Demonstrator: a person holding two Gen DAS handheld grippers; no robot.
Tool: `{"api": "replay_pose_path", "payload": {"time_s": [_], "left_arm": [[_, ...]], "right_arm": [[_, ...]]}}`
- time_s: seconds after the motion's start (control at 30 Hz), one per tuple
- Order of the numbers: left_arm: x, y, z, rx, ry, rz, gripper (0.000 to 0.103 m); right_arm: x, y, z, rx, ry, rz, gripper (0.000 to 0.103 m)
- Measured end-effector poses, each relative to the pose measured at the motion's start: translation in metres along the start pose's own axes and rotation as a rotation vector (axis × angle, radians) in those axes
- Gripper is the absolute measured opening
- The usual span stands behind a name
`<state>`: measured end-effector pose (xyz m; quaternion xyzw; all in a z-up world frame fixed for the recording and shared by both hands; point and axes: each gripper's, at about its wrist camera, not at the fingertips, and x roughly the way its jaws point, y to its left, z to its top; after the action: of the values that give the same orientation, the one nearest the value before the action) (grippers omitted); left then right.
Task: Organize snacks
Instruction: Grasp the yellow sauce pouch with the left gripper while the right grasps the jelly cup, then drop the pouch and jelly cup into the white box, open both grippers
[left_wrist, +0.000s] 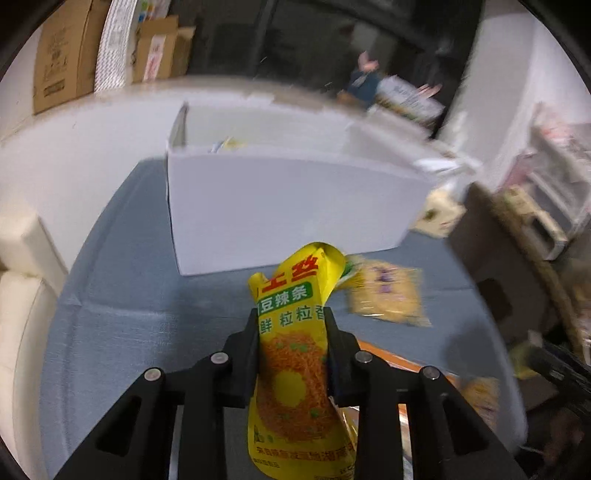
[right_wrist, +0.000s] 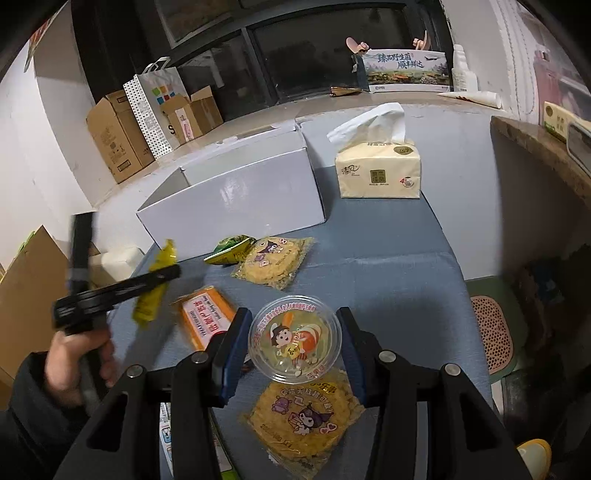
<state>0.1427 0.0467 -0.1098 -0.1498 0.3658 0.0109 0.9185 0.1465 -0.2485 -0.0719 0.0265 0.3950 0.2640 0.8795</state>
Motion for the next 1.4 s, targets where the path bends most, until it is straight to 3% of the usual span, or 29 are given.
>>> {"api": "replay_pose_path", "payload": {"time_s": [0.17, 0.33, 0.47, 0.63, 0.7, 0.73, 0.77, 0.8, 0.87, 0.93, 1.0, 1.2, 1.4], "left_arm": [[-0.046, -0.003, 0.020, 0.015, -0.091, -0.070, 0.032], [-0.061, -0.001, 0.081, 0.052, -0.191, -0.083, 0.032], [-0.038, 0.000, 0.143, 0.081, -0.222, -0.060, 0.032], [0.016, -0.003, 0.197, 0.131, -0.197, -0.023, 0.034], [0.029, 0.000, 0.209, 0.120, -0.208, -0.007, 0.058], [0.035, 0.001, 0.213, 0.117, -0.203, 0.012, 0.094], [0.040, 0.006, 0.216, 0.098, -0.201, 0.030, 0.103], [0.044, 0.011, 0.217, 0.084, -0.189, 0.029, 0.103], [0.047, 0.022, 0.215, 0.054, -0.157, 0.004, 0.103], [0.044, 0.030, 0.209, 0.056, -0.164, 0.003, 0.103], [0.040, 0.035, 0.203, 0.058, -0.166, 0.016, 0.103], [0.013, 0.034, 0.180, 0.065, -0.182, -0.022, 0.103], [-0.033, 0.012, 0.135, 0.127, -0.202, -0.134, 0.103]], "right_arm": [[0.008, 0.019, 0.017, -0.027, -0.006, 0.065, 0.051], [0.024, 0.044, 0.071, -0.070, -0.038, 0.149, 0.051], [0.049, 0.057, 0.134, -0.059, -0.096, 0.165, 0.051], [0.099, 0.058, 0.207, -0.025, -0.080, 0.130, 0.051], [0.116, 0.056, 0.230, -0.013, -0.082, 0.119, 0.053], [0.124, 0.055, 0.239, -0.007, -0.081, 0.131, 0.061], [0.135, 0.055, 0.249, -0.001, -0.067, 0.150, 0.078], [0.143, 0.054, 0.254, 0.008, -0.037, 0.137, 0.103], [0.145, 0.049, 0.255, 0.045, -0.040, 0.109, 0.103], [0.143, 0.042, 0.252, 0.097, -0.051, 0.176, 0.103], [0.138, 0.039, 0.247, 0.104, -0.063, 0.180, 0.103], [0.116, 0.043, 0.234, 0.038, -0.074, 0.177, 0.103], [0.060, 0.064, 0.196, -0.102, -0.130, 0.243, 0.103]]}}
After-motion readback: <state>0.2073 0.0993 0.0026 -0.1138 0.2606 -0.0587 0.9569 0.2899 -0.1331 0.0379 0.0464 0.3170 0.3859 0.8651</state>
